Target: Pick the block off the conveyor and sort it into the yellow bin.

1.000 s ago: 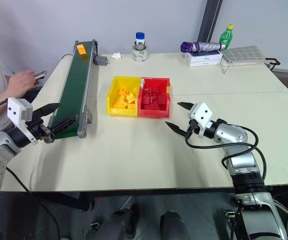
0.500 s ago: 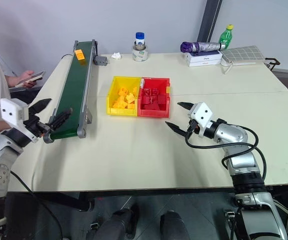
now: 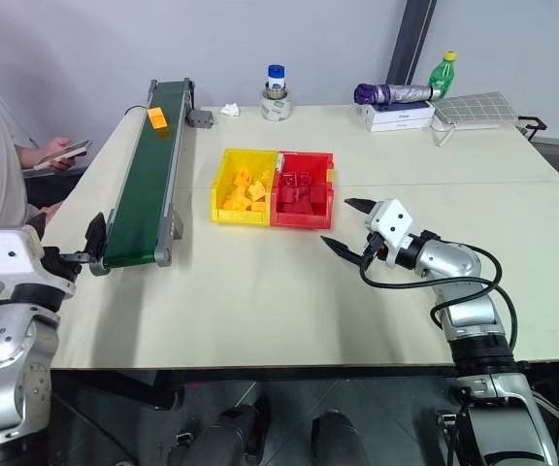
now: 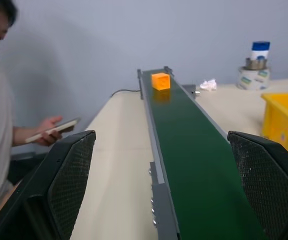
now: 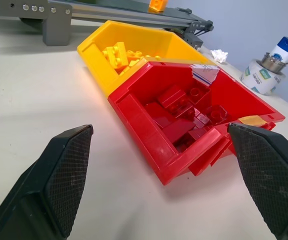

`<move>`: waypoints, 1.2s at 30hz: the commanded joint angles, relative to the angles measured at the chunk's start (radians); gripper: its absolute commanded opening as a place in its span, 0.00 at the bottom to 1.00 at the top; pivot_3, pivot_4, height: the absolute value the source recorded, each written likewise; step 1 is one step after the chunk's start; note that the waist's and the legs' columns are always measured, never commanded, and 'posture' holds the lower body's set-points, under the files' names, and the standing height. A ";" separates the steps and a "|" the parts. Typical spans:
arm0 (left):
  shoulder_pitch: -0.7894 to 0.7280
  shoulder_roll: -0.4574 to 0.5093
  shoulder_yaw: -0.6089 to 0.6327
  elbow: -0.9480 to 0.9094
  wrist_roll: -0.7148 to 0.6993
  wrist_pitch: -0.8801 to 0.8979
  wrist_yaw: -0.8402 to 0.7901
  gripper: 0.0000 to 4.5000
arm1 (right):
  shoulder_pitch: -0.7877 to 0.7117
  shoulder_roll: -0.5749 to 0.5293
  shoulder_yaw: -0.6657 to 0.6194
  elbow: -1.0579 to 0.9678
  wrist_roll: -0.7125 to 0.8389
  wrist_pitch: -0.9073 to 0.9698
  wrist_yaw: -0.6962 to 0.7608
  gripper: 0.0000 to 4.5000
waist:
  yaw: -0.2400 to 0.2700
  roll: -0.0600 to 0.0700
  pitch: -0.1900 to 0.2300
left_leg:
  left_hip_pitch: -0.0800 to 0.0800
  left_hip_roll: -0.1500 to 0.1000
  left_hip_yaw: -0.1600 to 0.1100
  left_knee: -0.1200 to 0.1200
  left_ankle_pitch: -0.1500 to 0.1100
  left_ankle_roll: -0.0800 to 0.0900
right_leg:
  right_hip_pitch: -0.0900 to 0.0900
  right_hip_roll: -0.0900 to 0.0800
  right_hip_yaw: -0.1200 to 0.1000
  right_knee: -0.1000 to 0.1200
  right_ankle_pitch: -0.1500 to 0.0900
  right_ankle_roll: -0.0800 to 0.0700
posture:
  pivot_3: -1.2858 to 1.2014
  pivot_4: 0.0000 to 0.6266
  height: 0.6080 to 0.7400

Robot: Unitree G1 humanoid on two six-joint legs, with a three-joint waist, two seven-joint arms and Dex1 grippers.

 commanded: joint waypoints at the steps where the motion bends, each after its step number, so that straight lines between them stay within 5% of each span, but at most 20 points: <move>1: -0.014 0.006 -0.006 -0.034 0.011 0.000 0.016 0.99 | -0.020 -0.008 -0.024 -0.014 0.016 -0.011 0.003 1.00 | 0.000 0.000 0.000 | 0.000 0.000 -0.001 0.001 0.000 0.000 | 0.000 0.000 -0.001 0.000 0.000 0.000 | 0.52 0.24 1.00; 28: -0.171 0.030 -0.074 0.105 0.068 0.071 0.050 0.99 | -0.004 0.003 -0.022 -0.034 0.013 -0.013 -0.020 1.00 | 0.000 0.000 0.000 | 0.000 0.000 -0.001 0.004 -0.001 0.000 | 0.002 0.000 -0.001 0.000 0.000 0.000 | 0.52 0.24 1.00; 36: -0.450 0.047 -0.144 0.302 0.139 0.163 0.123 0.99 | -0.013 0.015 -0.014 -0.032 0.010 -0.012 -0.026 1.00 | 0.008 0.000 0.000 | -0.001 -0.001 -0.003 0.006 0.000 0.000 | 0.003 0.001 -0.003 0.000 0.001 0.002 | 0.52 0.24 1.00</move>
